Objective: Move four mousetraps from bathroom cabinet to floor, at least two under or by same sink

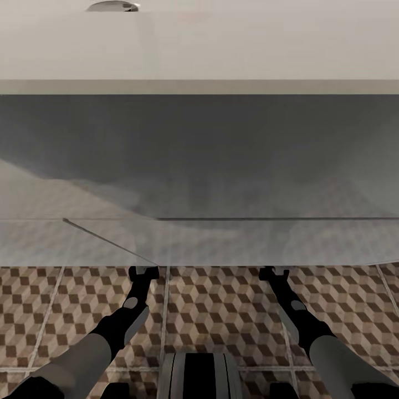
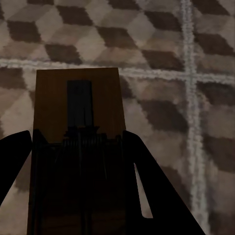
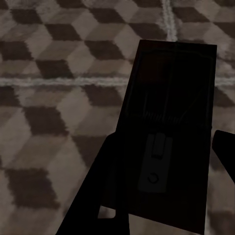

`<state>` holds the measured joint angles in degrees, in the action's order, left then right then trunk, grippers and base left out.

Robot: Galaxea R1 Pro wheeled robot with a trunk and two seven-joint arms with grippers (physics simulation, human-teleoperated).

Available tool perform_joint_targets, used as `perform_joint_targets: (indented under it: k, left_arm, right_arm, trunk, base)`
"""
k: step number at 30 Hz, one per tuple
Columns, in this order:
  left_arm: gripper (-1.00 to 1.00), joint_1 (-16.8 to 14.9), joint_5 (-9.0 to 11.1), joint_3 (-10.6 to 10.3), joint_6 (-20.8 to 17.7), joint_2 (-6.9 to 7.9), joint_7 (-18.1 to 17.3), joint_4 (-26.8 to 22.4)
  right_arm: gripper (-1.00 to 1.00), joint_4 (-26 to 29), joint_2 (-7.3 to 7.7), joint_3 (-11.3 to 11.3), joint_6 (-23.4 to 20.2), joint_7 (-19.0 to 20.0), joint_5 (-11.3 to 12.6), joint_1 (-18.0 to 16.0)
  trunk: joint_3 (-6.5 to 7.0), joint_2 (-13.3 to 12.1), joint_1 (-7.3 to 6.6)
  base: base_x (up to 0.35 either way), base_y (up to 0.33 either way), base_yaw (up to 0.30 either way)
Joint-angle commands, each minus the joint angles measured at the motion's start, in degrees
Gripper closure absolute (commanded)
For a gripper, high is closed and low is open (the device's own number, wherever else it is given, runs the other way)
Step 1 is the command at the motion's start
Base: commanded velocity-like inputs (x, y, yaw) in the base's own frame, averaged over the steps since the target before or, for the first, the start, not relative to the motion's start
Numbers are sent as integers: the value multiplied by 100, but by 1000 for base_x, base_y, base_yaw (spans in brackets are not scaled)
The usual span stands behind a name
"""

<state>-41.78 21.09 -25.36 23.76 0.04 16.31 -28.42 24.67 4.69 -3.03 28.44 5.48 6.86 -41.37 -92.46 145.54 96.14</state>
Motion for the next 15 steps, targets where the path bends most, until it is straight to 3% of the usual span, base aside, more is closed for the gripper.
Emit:
perform_joint_targets:
  k: [1, 15]
  left_arm:
    - [100, -5, 31, -48, 24, 5, 48, 3]
    - [100, -5, 37, -55, 15, 5, 48, 3]
  right_arm:
    - [100, -6, 6, -31, 21, 23, 61, -3]
    - [100, -6, 4, -31, 21, 23, 69, -7]
  trunk:
    - [-3, 1, -1]
    - [-3, 1, -1]
  base:
    - [0, 0, 0]
    - [0, 0, 0]
